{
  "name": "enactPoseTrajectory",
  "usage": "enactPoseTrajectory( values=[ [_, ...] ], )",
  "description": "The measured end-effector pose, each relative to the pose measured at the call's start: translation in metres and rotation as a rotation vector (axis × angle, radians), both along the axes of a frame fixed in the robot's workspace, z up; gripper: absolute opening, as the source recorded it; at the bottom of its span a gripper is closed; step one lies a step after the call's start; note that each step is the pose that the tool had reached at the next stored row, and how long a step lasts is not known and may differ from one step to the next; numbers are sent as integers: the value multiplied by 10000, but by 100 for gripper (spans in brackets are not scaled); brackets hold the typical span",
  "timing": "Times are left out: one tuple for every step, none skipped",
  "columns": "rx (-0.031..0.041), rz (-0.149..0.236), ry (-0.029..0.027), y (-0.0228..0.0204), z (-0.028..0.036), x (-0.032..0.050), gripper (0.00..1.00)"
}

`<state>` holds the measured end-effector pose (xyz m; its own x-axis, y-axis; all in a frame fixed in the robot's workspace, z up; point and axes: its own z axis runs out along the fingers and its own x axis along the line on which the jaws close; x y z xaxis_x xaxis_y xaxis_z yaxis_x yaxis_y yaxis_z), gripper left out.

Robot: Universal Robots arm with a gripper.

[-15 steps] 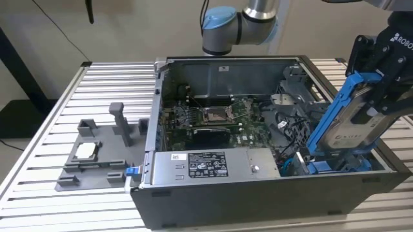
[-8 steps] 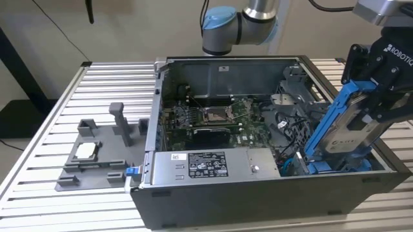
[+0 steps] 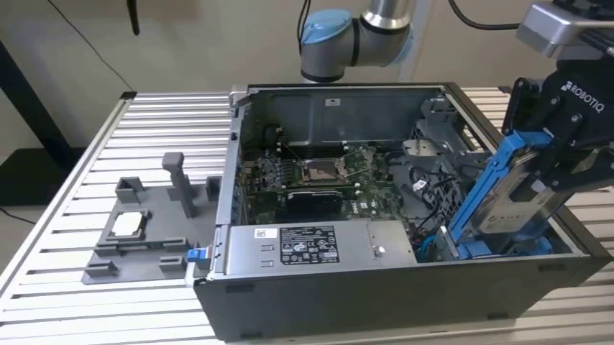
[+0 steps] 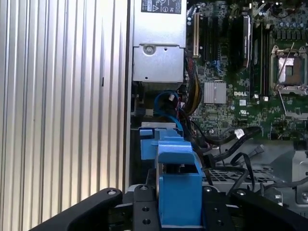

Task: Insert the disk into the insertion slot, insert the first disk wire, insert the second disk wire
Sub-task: 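Insert the disk into the insertion slot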

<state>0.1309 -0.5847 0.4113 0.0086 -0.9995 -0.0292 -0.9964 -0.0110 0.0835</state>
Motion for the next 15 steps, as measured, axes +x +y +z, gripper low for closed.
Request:
enactPoseTrajectory(
  values=[
    [-2, 1, 1, 0, -15, 2, 32],
    [-7, 2, 0, 0, -29, 4, 32],
    [23, 4, -4, 0, -58, 8, 32],
    [18, 3, 0, 1, -71, 11, 32],
    [9, 3, 3, 3, -75, 17, 32],
    [5, 2, 1, 4, -79, 23, 32],
    [12, 1, 1, 5, -94, 28, 32],
    [5, 2, 0, 6, -108, 31, 32],
    [6, 0, 0, 9, -126, 32, 32],
    [6, 1, 0, 13, -145, 35, 32],
    [11, 1, 0, 20, -163, 37, 32],
    [21, 0, 0, 31, -181, 38, 32],
    [26, 1, 0, 43, -196, 39, 32],
    [29, 2, 1, 55, -213, 41, 32],
    [34, 2, 0, 67, -232, 42, 32]
  ],
)
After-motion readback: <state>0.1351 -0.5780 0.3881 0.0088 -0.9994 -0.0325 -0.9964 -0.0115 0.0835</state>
